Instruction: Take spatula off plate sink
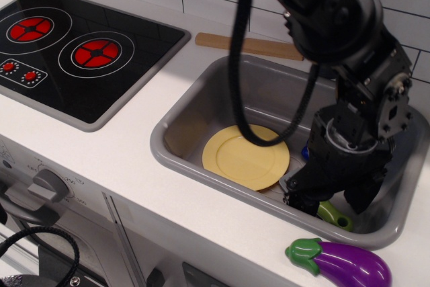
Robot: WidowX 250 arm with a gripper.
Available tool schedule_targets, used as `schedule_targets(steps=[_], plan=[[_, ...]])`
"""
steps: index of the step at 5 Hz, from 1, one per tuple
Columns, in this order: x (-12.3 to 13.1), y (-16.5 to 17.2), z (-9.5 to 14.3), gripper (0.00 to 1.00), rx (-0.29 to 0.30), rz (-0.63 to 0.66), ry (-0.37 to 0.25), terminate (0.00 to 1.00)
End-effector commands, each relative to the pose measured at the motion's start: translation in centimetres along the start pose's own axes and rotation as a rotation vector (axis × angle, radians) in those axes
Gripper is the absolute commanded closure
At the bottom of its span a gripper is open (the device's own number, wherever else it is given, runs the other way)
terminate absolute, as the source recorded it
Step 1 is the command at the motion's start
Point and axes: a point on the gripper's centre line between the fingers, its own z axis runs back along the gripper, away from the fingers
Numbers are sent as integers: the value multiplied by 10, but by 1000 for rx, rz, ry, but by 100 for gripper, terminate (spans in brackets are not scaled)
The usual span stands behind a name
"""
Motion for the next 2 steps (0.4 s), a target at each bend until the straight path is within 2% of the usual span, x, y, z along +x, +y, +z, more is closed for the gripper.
schedule_targets(steps=[1, 2], plan=[[2, -21, 57, 0, -175, -149, -99, 0], [15, -26, 80, 0, -228, -208, -161, 100]])
